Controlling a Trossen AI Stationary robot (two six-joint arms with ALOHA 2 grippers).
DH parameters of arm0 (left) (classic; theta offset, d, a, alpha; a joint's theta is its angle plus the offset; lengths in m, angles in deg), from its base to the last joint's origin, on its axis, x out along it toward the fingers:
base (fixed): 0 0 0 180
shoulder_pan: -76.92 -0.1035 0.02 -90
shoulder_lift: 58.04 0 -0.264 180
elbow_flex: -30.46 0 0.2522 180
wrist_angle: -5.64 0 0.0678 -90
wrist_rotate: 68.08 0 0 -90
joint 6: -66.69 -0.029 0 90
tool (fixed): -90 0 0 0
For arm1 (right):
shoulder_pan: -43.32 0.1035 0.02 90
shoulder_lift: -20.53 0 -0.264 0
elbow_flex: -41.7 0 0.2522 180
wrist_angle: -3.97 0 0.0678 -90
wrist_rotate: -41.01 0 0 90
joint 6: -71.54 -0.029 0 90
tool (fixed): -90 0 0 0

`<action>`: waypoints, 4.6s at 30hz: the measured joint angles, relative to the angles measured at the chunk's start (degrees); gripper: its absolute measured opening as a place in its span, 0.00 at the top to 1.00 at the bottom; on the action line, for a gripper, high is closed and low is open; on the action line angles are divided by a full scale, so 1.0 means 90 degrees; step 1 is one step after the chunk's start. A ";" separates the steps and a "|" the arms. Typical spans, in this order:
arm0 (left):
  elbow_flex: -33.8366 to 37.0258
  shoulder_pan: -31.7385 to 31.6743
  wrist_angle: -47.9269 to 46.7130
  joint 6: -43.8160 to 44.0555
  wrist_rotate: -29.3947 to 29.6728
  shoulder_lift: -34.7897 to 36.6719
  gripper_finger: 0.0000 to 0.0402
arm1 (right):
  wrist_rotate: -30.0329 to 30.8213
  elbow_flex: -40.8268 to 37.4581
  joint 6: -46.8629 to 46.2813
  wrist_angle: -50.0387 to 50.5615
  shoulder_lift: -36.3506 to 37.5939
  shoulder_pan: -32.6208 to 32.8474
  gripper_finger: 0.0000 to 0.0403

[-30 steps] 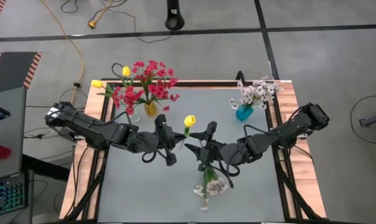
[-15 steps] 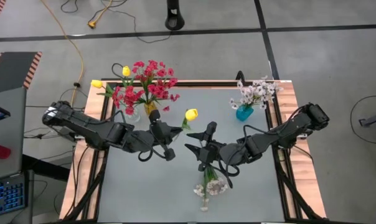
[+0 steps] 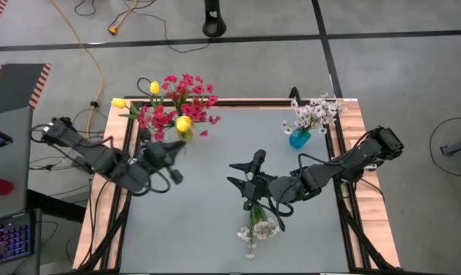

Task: Sort flowers into vase by color
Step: Put the yellow tulip into the transparent vase

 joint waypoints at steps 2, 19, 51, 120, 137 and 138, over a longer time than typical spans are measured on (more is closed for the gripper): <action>0.0428 0.0164 0.0011 0.0192 0.0480 0.0379 1.00 | 0.0001 0.0000 0.0003 -0.0002 0.0000 -0.0010 0.46; 0.3003 0.0377 -0.0006 0.0481 0.2467 0.2393 1.00 | 0.0004 0.0000 -0.0034 0.0114 0.0000 -0.0009 0.46; 0.4308 -0.0814 -0.0223 0.1332 0.2326 0.2510 1.00 | 0.0004 0.0000 -0.0044 0.0128 -0.0002 -0.0011 0.46; 0.3943 -0.1886 -0.3983 0.7247 -0.0650 0.3111 0.69 | 0.0006 0.0000 -0.0041 0.0129 -0.0002 -0.0021 0.46; 0.3946 -0.1886 -0.4269 0.7028 -0.1018 0.4095 0.72 | 0.0006 0.0000 -0.0041 0.0129 -0.0002 -0.0021 0.46; 0.3943 -0.1886 -0.4268 0.7028 -0.1040 0.4132 0.72 | 0.0006 0.0000 -0.0041 0.0129 -0.0002 -0.0021 0.46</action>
